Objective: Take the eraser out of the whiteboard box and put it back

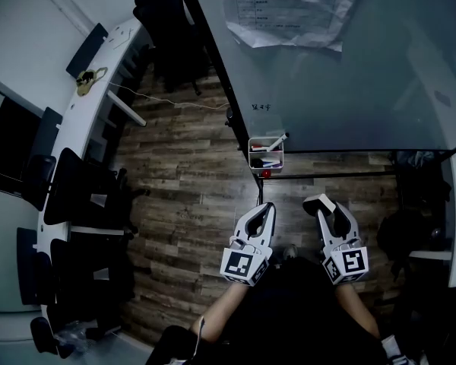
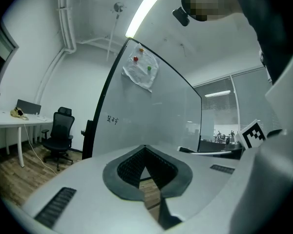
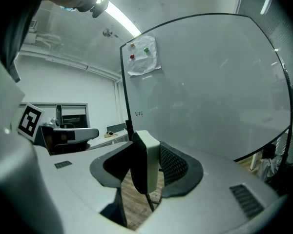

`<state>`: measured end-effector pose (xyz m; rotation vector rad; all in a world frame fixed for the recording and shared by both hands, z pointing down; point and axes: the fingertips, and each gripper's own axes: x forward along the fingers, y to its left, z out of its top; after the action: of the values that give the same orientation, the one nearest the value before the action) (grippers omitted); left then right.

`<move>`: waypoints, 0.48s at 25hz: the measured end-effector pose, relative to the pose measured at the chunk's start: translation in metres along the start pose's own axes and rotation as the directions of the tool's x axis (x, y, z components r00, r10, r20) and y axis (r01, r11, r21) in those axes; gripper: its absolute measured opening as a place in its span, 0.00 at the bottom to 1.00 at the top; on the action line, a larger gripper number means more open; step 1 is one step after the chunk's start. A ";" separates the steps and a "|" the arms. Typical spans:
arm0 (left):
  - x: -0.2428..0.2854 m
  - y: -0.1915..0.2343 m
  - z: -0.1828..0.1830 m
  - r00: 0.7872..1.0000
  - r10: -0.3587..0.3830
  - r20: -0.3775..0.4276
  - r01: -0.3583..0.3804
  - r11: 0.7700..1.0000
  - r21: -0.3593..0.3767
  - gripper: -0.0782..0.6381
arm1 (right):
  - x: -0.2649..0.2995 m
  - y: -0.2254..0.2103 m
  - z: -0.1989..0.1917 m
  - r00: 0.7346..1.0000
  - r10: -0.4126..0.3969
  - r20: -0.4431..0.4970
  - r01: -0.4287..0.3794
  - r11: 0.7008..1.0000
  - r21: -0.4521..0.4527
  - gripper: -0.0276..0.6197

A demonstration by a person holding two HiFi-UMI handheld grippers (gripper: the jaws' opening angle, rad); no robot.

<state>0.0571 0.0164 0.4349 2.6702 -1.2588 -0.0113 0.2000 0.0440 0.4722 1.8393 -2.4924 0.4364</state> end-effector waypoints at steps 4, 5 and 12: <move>-0.004 0.008 0.000 1.000 -0.016 -0.002 0.016 1.000 0.008 0.12 | -0.003 0.013 0.000 1.000 -0.008 0.006 0.008 1.000 -0.011 0.32; -0.005 0.009 0.000 1.000 -0.020 -0.003 0.020 1.000 0.010 0.12 | -0.002 0.016 0.000 1.000 -0.011 0.007 0.011 1.000 -0.013 0.32; -0.009 0.021 -0.005 1.000 -0.031 0.000 0.031 0.999 0.010 0.12 | 0.006 0.024 0.000 1.000 -0.021 0.018 0.021 1.000 -0.022 0.32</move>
<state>0.0353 0.0109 0.4427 2.6987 -1.2206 -0.0100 0.1752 0.0449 0.4679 1.8677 -2.4766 0.3918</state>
